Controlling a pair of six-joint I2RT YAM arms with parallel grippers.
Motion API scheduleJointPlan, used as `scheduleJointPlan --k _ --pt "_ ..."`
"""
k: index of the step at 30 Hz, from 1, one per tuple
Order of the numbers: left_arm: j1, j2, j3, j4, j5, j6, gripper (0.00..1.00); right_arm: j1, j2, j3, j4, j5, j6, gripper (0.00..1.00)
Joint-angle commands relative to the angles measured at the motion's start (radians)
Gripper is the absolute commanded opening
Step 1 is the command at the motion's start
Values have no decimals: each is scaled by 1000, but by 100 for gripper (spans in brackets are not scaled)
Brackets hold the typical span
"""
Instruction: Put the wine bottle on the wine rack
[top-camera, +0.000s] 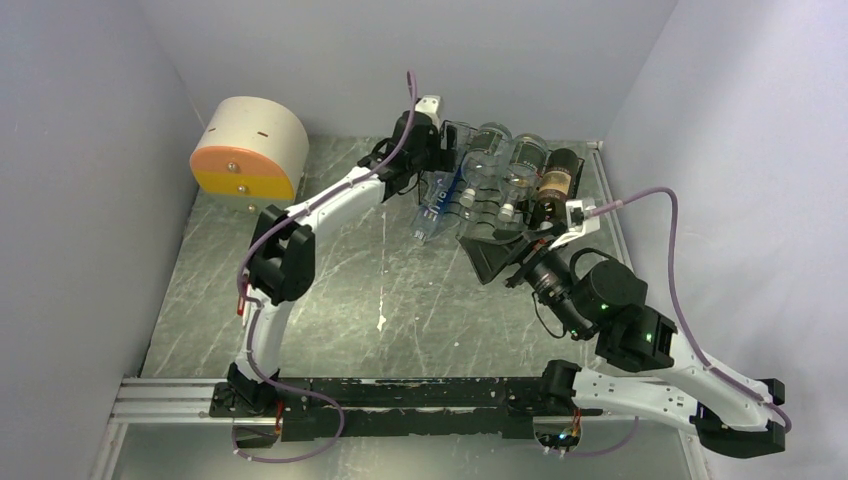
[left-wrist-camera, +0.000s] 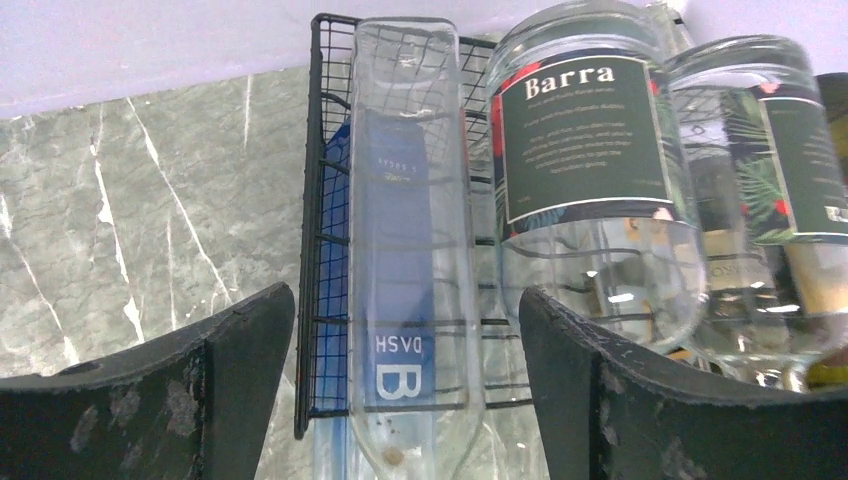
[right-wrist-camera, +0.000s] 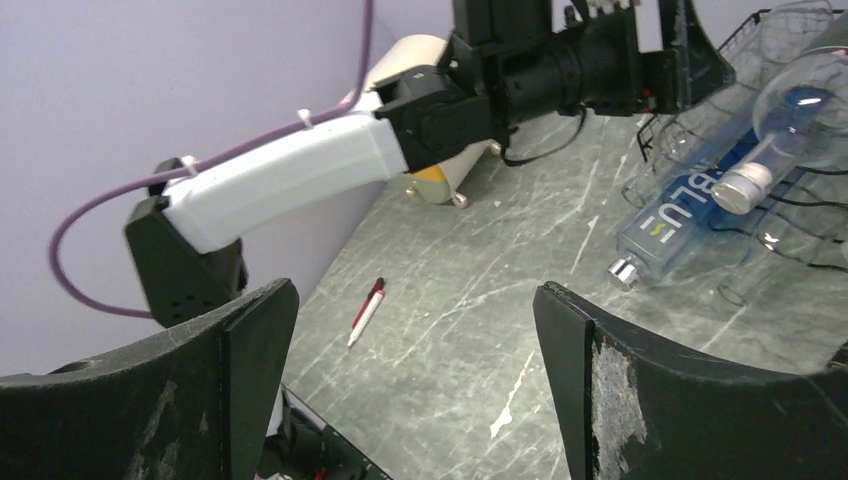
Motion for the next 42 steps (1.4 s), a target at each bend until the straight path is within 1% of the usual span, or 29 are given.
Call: scheduleJointPlan --k 1,5,7,9,13,16,19,21,23,27,30,33,37,40,42 --pt "4 -134 5 -14 27 25 86 4 5 21 -73 72 16 93" --pt "4 -297 -136 -37 33 28 86 4 13 78 -223 168 47 93" --pt "4 -401 -248 -48 30 26 86 4 15 98 -320 252 107 93" --pt "4 -540 -367 -53 17 6 88 5 22 128 -445 326 168 94" --pt "4 -787 -588 -55 2 -32 92 4 35 191 -633 430 260 94" --pt "4 -966 -695 -94 7 -15 97 4 38 233 -721 472 291 94" --pt "4 -1102 -723 -193 1 0 100 4 28 261 -771 514 292 93" --pt "4 -1173 -716 -250 28 23 99 4 18 275 -777 528 256 92" --pt "4 -1236 -707 -287 41 35 99 3 7 290 -785 546 244 92" --pt "4 -1334 -667 -352 22 47 100 3 -20 327 -775 557 200 91" --pt "4 -1383 -652 -391 -16 67 100 3 -37 353 -767 561 173 91" --pt "4 -1434 -678 -387 -117 71 100 2 -49 357 -739 565 133 91" --pt "4 -1483 -711 -361 -122 76 100 3 -51 352 -720 572 104 91" --pt "4 -1491 -713 -363 -131 75 99 4 -48 351 -716 572 97 88" --pt "4 -1489 -706 -373 -137 75 100 2 -47 353 -715 563 88 89"
